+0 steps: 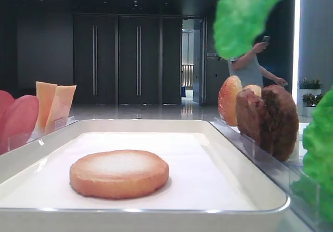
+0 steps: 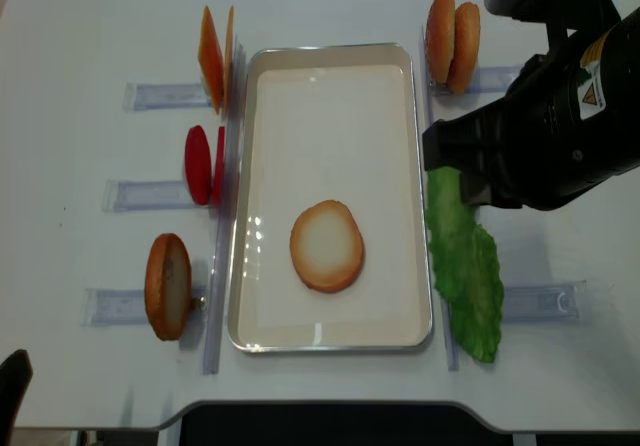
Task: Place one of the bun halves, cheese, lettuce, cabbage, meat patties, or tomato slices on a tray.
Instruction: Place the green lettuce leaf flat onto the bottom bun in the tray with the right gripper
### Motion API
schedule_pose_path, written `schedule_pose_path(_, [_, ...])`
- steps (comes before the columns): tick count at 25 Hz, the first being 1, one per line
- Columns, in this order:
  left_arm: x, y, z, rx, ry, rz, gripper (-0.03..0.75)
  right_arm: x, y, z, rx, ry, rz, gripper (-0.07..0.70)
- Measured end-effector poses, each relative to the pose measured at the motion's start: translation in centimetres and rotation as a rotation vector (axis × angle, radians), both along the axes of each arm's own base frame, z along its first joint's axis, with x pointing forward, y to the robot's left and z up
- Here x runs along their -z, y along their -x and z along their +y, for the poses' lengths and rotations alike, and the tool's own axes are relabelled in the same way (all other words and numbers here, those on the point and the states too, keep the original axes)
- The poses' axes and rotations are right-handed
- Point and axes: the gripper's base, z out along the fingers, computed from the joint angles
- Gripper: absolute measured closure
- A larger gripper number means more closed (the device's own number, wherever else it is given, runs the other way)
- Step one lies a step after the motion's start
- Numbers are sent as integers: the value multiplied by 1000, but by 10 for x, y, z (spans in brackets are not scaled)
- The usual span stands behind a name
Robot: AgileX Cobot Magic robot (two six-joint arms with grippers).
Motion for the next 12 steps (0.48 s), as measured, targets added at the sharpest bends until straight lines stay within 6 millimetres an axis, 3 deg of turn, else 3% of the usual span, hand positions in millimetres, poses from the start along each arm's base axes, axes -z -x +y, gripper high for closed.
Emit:
schedule_pose_path(5, [0,0,0,0,0,0,307,-6,1,18,-71,-184,-2,608])
schedule_pose_path(12, [0,0,0,0,0,0,307,2,-12,48,-174,-359,4,608])
